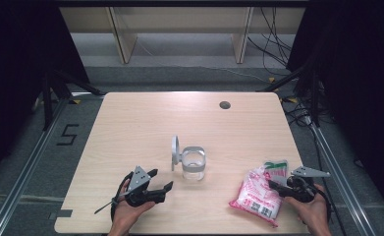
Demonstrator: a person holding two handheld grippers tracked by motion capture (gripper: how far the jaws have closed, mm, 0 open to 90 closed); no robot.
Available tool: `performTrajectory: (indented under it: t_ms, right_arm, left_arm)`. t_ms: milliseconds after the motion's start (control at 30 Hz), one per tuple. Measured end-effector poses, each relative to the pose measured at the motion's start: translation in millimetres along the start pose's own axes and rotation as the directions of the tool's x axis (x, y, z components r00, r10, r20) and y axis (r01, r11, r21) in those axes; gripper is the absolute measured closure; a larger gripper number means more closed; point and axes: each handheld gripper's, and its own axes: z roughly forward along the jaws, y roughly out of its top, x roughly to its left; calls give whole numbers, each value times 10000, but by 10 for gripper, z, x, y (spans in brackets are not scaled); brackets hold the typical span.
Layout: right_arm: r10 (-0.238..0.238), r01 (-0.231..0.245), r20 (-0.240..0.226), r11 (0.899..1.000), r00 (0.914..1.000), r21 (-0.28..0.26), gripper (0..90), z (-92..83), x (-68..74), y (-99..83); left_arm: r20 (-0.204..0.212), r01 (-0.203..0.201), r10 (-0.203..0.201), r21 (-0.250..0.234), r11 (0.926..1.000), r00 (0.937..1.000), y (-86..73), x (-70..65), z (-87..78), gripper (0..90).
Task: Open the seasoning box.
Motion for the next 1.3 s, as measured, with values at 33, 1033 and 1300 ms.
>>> performTrajectory:
  t_ms: [33,1033,1300]
  right_arm:
    - [-220,221,90,9997,9997,-103,676,6,-12,1]
    - [-891,797,-455,9811,9950,-1766,900,-143,107,73]
    - [-986,868,-234,9485,9949,-3046,900,-364,282,90]
  left_arm:
    - [-17,-43,43,91,9999,10000,1,7,-9,260]
    - [165,54,-54,38,10000,9998,19,-16,9,270]
    - [120,175,-173,-177,9997,9998,54,-25,15,273]
